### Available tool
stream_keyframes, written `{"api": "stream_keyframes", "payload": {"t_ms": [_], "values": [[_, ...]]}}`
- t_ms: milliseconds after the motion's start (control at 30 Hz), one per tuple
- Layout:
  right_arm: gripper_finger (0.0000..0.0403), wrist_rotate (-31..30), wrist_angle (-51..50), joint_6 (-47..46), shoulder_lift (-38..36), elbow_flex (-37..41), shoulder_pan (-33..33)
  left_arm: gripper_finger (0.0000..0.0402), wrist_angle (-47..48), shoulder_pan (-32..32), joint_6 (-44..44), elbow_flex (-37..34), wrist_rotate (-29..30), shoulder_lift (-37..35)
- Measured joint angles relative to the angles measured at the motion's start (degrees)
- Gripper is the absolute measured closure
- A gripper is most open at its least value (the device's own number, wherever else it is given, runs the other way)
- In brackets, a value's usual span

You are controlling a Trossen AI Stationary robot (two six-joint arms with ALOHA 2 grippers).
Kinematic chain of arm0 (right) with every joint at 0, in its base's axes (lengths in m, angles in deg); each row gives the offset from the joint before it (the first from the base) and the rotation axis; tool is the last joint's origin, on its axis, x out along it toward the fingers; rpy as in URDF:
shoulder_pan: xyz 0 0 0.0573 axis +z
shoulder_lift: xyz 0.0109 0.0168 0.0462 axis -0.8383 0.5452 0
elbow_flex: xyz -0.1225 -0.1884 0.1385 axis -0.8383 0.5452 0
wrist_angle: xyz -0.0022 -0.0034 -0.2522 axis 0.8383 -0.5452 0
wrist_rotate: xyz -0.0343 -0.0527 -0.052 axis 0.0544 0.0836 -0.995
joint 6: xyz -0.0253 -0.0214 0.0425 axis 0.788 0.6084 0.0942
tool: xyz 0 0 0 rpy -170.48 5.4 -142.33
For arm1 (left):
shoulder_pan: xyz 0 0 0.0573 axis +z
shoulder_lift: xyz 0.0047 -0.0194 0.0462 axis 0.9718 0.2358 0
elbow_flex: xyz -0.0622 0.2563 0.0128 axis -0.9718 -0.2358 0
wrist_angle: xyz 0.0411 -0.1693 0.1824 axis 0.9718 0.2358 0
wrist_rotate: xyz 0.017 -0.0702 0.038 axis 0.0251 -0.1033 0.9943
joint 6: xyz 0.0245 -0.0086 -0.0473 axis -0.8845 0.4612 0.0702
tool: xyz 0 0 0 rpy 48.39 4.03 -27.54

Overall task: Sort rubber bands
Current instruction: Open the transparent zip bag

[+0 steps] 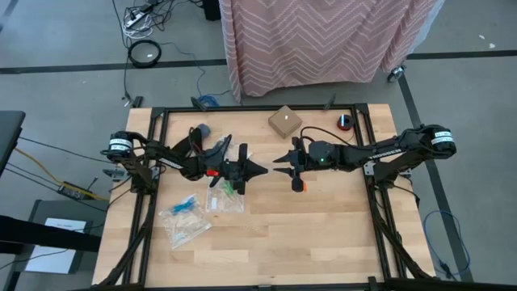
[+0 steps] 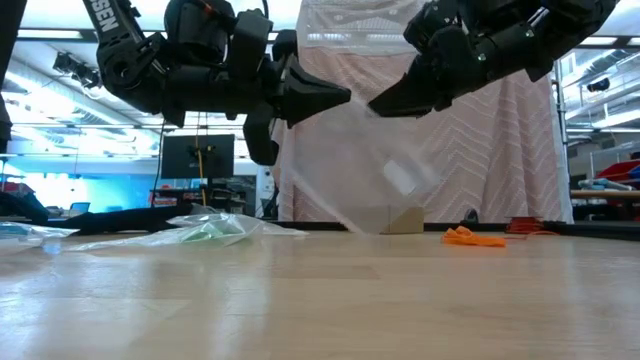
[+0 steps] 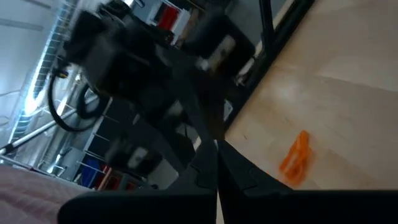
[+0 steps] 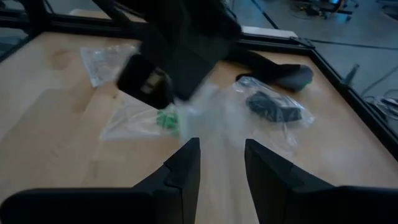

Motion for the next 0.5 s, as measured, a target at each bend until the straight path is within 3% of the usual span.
{"api": "stream_keyframes", "payload": {"t_ms": [500], "values": [[0.0290, -2.78, 5.35, 1.25, -0.76, -0.02, 0.13, 0.0395, 2.18, 0.49, 3.56, -0.02, 0.67, -0.09]]}}
